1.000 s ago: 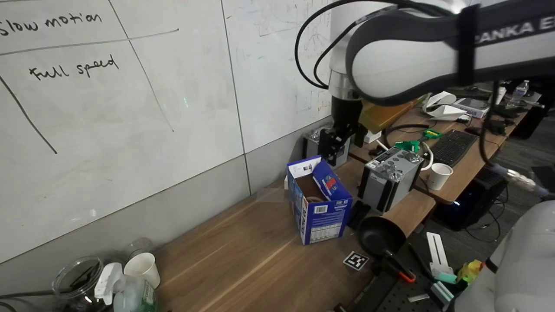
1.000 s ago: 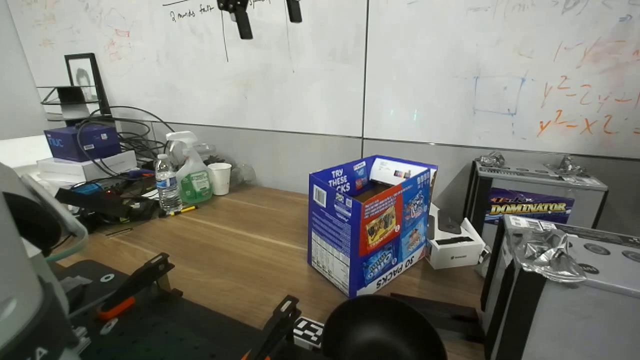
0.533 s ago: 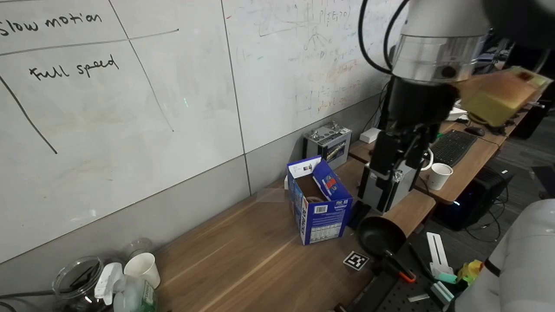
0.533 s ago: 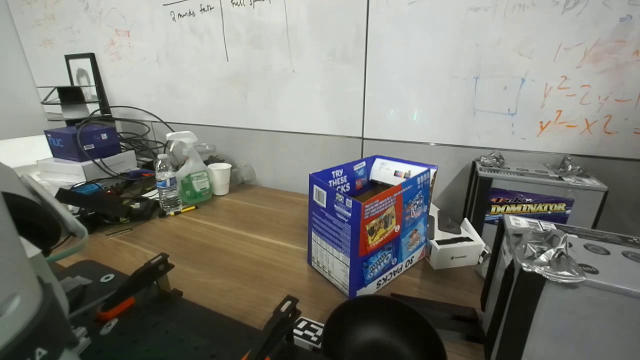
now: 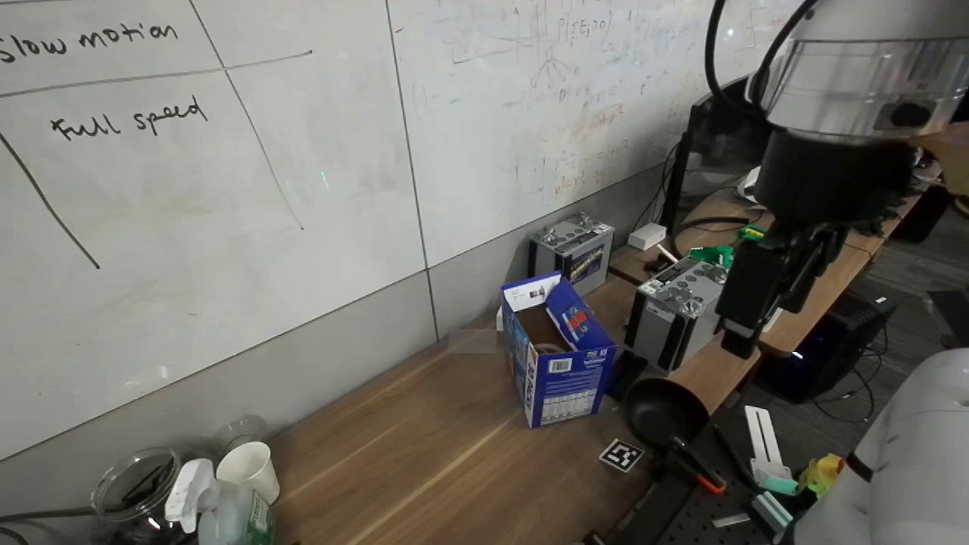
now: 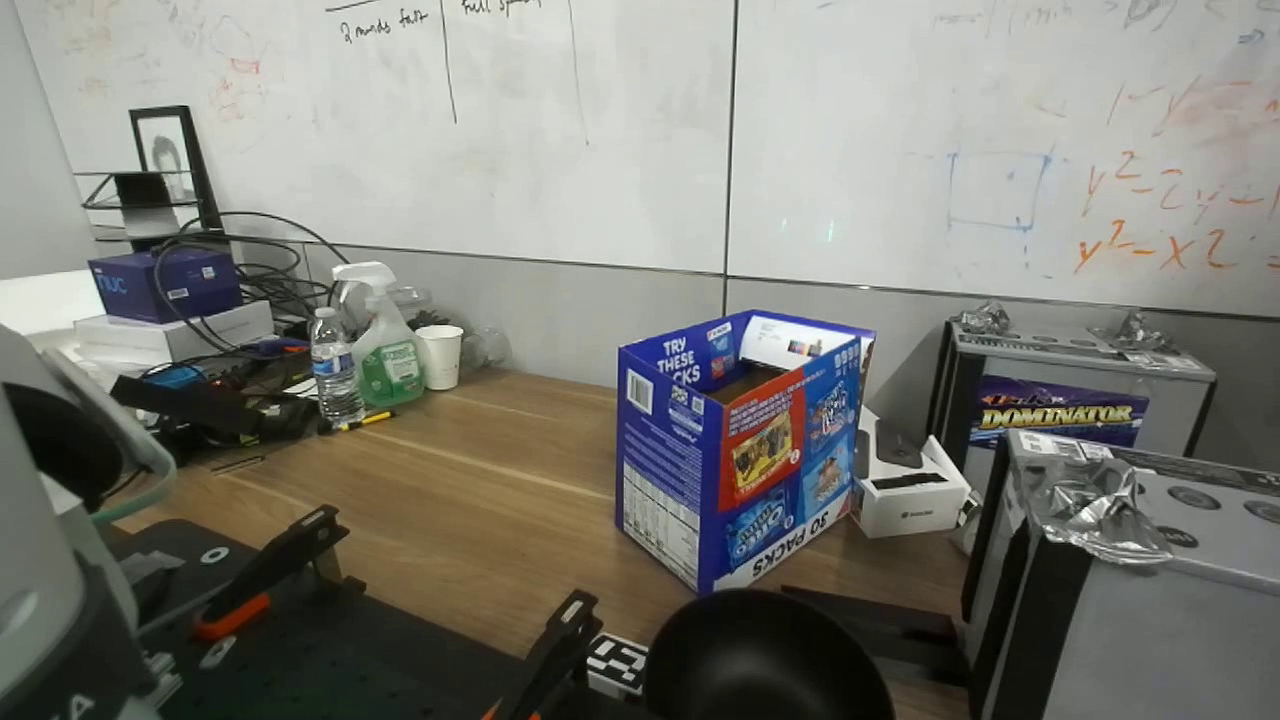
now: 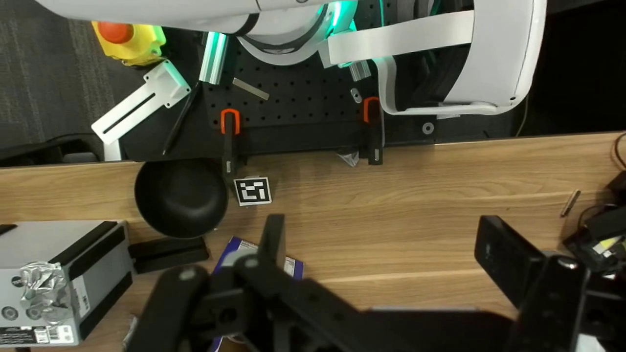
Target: Place the white ropes inside the blue box
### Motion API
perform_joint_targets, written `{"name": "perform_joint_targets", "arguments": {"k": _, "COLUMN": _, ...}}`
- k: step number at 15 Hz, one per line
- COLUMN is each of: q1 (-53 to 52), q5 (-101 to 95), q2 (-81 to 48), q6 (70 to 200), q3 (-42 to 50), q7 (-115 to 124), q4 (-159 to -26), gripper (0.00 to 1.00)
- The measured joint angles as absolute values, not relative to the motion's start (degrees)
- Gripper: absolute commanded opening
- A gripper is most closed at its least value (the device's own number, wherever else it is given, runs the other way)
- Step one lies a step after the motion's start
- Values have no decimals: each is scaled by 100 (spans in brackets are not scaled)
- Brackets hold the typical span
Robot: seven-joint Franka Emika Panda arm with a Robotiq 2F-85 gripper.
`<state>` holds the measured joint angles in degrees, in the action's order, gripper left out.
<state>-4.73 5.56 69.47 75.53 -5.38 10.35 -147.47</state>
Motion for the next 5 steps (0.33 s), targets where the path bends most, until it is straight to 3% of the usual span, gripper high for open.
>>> {"name": "perform_joint_targets", "arguments": {"k": 5, "q1": -432, "q5": 556, "q2": 6951, "q6": 7551, "q3": -589, "q7": 1031, "q4": -14793, "gripper": 100}}
